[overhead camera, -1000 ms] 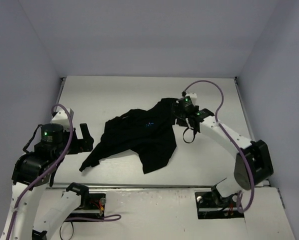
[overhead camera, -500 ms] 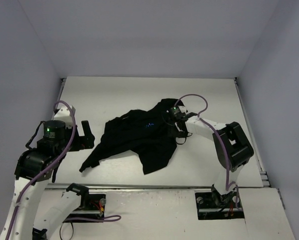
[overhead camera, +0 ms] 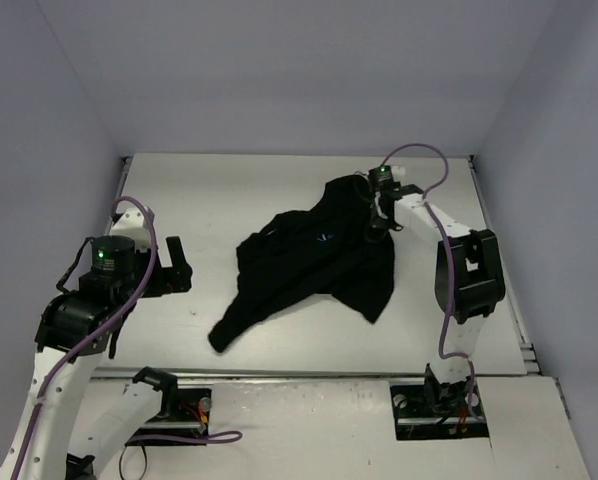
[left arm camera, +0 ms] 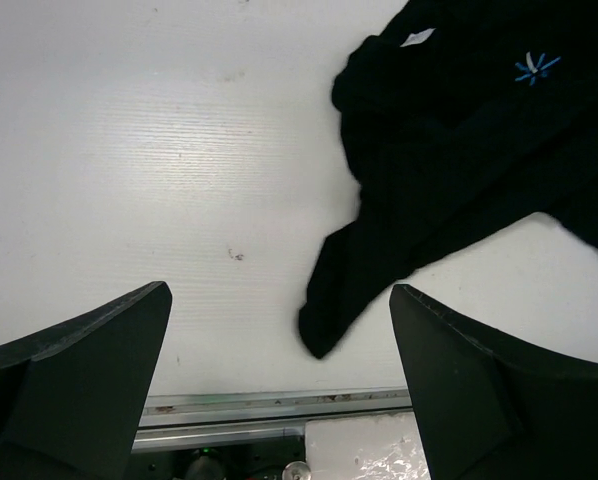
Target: Fold and stack the t-shirts
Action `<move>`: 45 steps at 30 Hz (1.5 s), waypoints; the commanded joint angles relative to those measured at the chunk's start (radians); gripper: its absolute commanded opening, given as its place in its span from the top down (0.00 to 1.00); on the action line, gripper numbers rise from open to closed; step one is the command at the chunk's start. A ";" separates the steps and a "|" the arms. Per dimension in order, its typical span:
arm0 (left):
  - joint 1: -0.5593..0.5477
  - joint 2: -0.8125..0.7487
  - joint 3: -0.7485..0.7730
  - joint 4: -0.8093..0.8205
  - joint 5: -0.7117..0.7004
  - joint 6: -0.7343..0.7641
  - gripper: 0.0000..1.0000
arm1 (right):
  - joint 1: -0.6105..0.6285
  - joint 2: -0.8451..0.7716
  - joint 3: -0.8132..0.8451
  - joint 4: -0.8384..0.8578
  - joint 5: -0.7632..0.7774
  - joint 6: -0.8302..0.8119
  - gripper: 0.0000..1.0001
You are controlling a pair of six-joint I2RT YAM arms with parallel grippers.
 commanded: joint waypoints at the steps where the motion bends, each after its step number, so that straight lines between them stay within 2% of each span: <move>1: -0.003 0.030 -0.043 0.103 0.067 -0.019 0.09 | -0.104 0.010 0.215 -0.035 0.136 -0.085 0.90; 4: -0.005 0.049 -0.082 0.164 0.116 -0.058 0.09 | -0.125 0.014 0.285 -0.047 0.119 -0.094 0.62; 7: -0.015 0.081 -0.126 0.249 0.153 -0.107 0.09 | -0.125 -0.063 0.233 -0.051 0.086 -0.078 0.48; 9: -0.035 0.119 -0.153 0.324 0.150 -0.138 0.11 | -0.128 -0.148 0.158 -0.052 0.078 -0.043 0.47; 12: -0.093 0.219 -0.168 0.419 0.133 -0.177 0.14 | -0.147 -0.269 -0.047 -0.050 0.049 0.046 0.46; 13: -0.099 0.226 -0.169 0.445 0.123 -0.181 0.15 | -0.148 -0.300 -0.059 -0.050 0.045 0.055 0.46; 16: -0.193 0.371 -0.149 0.533 0.083 -0.204 0.21 | -0.176 -0.403 -0.236 -0.050 0.025 0.136 0.46; 18: -0.238 0.467 -0.142 0.576 0.049 -0.216 0.21 | -0.186 -0.448 -0.292 -0.050 0.038 0.151 0.46; 22: -0.259 0.596 -0.144 0.725 0.015 -0.229 0.25 | -0.222 -0.486 -0.363 -0.050 -0.014 0.174 0.46; 25: -0.258 0.739 -0.078 0.787 0.011 -0.210 0.27 | -0.240 -0.509 -0.389 -0.052 -0.028 0.175 0.46; 28: -0.258 0.867 0.051 0.817 0.030 -0.204 0.27 | -0.254 -0.525 -0.399 -0.050 -0.050 0.161 0.46; 35: -0.258 1.125 0.240 0.819 0.058 -0.188 0.27 | -0.282 -0.529 -0.420 -0.050 -0.066 0.167 0.46; 39: -0.260 1.231 0.298 0.795 0.056 -0.187 0.39 | -0.288 -0.500 -0.443 -0.050 -0.060 0.197 0.45; 45: -0.260 1.272 0.281 0.805 0.006 -0.183 0.77 | -0.334 -0.375 -0.453 -0.046 -0.078 0.243 0.38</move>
